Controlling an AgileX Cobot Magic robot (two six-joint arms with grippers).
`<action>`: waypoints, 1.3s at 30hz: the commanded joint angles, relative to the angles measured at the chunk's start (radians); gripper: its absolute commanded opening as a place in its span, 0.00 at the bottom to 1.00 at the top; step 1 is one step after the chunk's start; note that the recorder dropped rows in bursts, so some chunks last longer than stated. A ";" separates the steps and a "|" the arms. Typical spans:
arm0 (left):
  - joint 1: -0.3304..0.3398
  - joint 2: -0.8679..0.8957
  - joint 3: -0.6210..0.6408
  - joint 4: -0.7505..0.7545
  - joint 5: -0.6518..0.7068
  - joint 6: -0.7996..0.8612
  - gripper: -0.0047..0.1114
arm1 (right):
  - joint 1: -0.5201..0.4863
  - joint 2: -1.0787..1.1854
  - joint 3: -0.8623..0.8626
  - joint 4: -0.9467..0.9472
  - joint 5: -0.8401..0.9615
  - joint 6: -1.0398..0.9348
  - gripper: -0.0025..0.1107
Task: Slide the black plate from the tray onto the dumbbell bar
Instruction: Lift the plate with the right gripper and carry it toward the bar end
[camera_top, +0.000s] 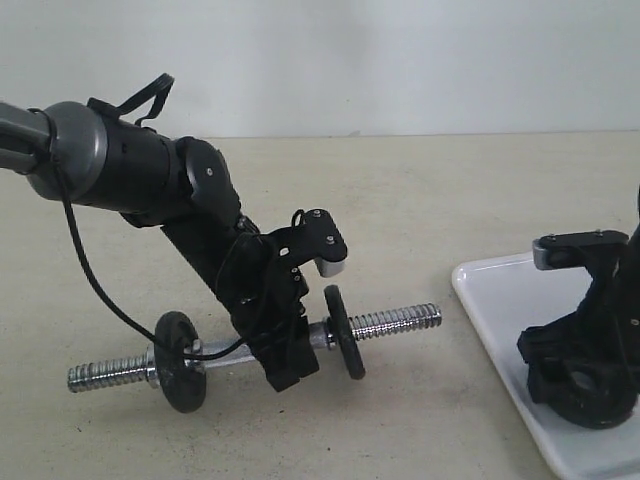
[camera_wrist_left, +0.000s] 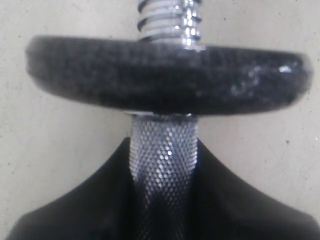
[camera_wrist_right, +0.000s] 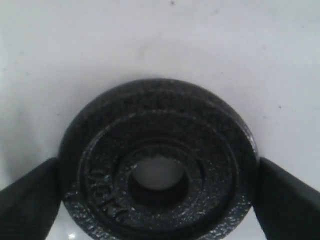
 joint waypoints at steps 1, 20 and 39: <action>0.002 -0.023 0.017 0.063 0.053 0.008 0.08 | -0.001 0.002 -0.035 0.303 0.009 -0.283 0.02; 0.002 -0.081 0.017 0.056 0.071 0.001 0.08 | -0.192 0.002 -0.105 0.979 0.374 -0.912 0.02; 0.002 -0.173 0.017 0.008 0.079 0.000 0.08 | -0.200 0.004 -0.105 1.171 0.582 -1.096 0.02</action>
